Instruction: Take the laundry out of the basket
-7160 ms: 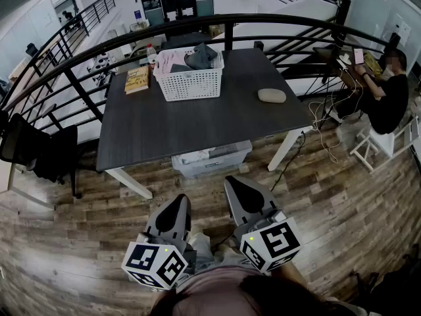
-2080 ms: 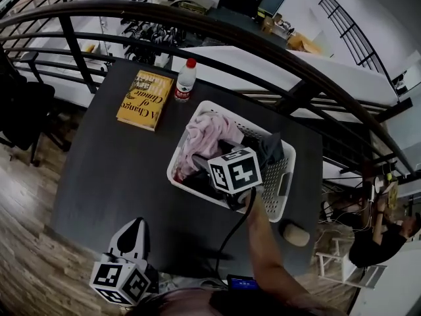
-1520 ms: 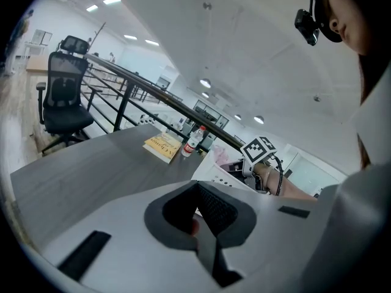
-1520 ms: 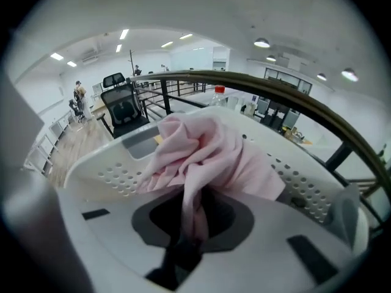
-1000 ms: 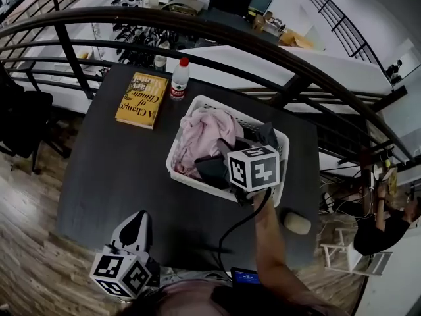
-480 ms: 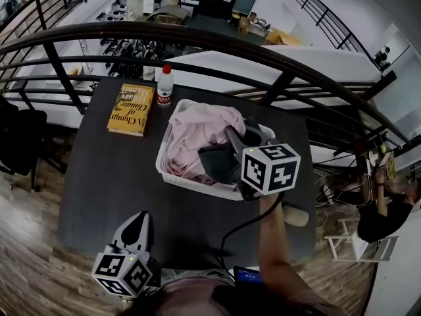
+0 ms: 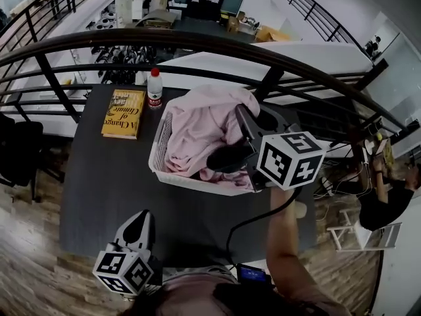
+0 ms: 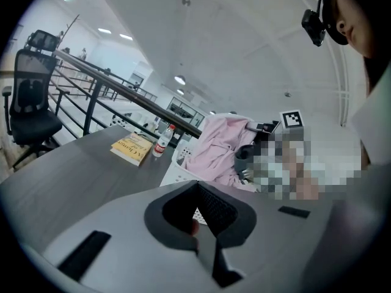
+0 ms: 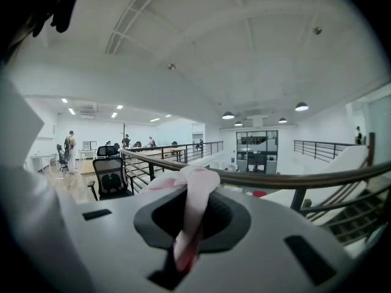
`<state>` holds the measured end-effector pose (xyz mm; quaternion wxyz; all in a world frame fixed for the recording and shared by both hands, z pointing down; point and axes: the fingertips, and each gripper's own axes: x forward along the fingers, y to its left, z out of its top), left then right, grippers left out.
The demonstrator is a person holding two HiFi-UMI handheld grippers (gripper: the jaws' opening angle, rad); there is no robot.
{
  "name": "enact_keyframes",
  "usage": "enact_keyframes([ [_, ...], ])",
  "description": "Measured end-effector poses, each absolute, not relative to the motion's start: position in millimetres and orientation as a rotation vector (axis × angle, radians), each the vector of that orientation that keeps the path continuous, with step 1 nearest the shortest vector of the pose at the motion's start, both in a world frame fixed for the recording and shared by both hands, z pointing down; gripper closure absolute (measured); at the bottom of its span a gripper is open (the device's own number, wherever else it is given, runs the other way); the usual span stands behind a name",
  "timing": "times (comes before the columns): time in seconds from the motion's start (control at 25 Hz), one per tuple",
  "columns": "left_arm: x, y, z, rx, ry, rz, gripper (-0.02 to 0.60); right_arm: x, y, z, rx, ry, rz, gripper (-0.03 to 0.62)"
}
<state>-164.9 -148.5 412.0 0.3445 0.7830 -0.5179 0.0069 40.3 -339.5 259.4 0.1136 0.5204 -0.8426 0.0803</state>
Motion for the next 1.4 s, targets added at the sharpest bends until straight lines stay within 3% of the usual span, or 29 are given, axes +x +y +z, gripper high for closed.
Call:
enact_keyframes([
  [0.32,-128,-111,367,2.066,-1.315,0.013,0.592,76,-296,163,1.558,-2.532,0.111,0.553],
  [0.92,-150,-113,398,2.174,-1.195,-0.003,0.592,90,-254,134,1.8,-2.436,-0.077,0.553],
  [1.4,-129,-42,394,2.253,-1.076,0.06,0.592,151,-164,130,2.0,-2.254,-0.075,0.553],
])
